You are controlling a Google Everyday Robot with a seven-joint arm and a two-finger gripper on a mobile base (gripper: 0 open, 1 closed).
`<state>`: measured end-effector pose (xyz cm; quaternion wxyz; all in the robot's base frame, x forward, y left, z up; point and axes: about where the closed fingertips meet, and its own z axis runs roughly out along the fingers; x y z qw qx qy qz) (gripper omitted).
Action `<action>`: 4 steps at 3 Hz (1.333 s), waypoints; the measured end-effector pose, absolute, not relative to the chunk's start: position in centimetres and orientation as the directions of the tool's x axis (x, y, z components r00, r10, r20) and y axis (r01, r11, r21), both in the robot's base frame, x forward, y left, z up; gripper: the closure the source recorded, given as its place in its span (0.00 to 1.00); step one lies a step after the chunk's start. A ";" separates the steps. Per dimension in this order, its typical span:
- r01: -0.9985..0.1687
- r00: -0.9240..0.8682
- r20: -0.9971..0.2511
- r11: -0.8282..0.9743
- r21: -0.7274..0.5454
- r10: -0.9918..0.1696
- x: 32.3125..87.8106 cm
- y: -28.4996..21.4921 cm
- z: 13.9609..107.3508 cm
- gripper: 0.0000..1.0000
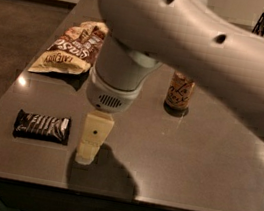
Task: Move rxbar chocolate near brown chip bag
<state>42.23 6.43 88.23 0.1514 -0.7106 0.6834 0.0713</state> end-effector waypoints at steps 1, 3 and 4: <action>-0.993 0.076 -0.292 -0.046 -0.107 -0.953 42.4 9.3 86.2 0.00; -0.995 0.091 -0.270 -0.073 -0.075 -0.959 42.3 13.0 84.4 0.00; -0.995 0.084 -0.249 -0.070 -0.065 -0.965 42.3 13.8 83.3 0.00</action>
Offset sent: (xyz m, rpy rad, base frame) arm 0.0088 0.0781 -0.0494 -0.0574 0.0516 0.0613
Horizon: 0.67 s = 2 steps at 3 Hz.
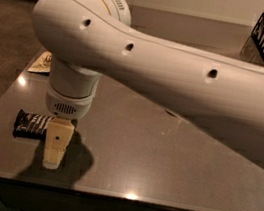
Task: Move rxbar chocolate near brown chip bag
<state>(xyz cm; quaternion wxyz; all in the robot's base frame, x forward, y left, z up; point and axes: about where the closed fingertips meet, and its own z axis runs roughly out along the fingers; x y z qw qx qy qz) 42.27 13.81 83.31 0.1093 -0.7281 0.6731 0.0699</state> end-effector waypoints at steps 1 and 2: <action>-0.996 0.081 -0.238 -0.069 -0.061 -0.968 42.2 14.5 82.8 0.17; -0.996 0.079 -0.230 -0.070 -0.048 -0.970 42.3 15.0 82.6 0.41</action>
Offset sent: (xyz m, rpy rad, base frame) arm 0.0046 0.0175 -0.0105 -0.0333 0.0375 -0.0029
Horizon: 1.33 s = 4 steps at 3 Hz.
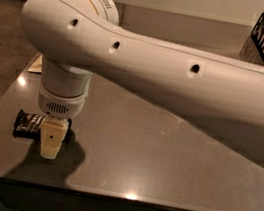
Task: Move rxbar chocolate near brown chip bag
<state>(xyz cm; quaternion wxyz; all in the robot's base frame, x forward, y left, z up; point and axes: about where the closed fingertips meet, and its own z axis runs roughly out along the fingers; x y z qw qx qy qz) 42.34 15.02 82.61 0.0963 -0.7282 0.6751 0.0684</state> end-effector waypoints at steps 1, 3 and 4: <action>-0.997 0.073 -0.229 -0.065 -0.041 -0.971 42.5 15.0 82.8 0.63; -0.997 0.072 -0.229 -0.065 -0.040 -0.971 42.5 15.0 83.5 1.00; -0.997 -0.036 -0.265 0.052 -0.052 -0.964 46.5 12.3 86.1 1.00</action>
Offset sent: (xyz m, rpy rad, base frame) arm 0.0390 -0.0163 0.0233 0.0297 0.0371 -0.1132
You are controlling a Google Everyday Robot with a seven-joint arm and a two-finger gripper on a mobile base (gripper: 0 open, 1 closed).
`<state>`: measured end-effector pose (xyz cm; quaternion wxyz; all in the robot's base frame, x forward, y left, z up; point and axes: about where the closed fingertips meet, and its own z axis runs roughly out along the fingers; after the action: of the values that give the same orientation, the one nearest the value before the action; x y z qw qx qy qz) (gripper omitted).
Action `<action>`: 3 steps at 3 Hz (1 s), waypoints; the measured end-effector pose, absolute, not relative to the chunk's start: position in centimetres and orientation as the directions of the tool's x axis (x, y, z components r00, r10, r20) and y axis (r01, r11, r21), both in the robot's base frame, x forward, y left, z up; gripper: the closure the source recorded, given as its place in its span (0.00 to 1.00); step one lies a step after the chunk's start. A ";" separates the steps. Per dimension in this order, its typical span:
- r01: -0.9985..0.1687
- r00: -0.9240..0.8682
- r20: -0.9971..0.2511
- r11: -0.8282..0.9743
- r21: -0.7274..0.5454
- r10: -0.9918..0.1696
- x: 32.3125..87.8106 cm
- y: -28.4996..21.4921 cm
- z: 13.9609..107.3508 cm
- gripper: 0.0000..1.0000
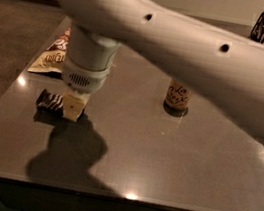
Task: Move rxbar chocolate near brown chip bag
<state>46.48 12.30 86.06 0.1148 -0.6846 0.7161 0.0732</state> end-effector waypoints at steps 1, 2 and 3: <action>-0.986 -0.122 -0.289 0.149 -0.073 -0.949 50.3 9.9 88.4 1.00; -0.971 -0.176 -0.287 0.213 -0.104 -0.942 53.4 7.7 89.5 0.83; -0.963 -0.205 -0.284 0.244 -0.110 -0.937 55.0 6.4 89.2 0.59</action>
Offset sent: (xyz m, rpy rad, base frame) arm 0.1093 -0.0782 0.0482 0.0051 -0.0967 -0.2485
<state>55.00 6.35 89.16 0.1476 -0.6130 0.7748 0.0455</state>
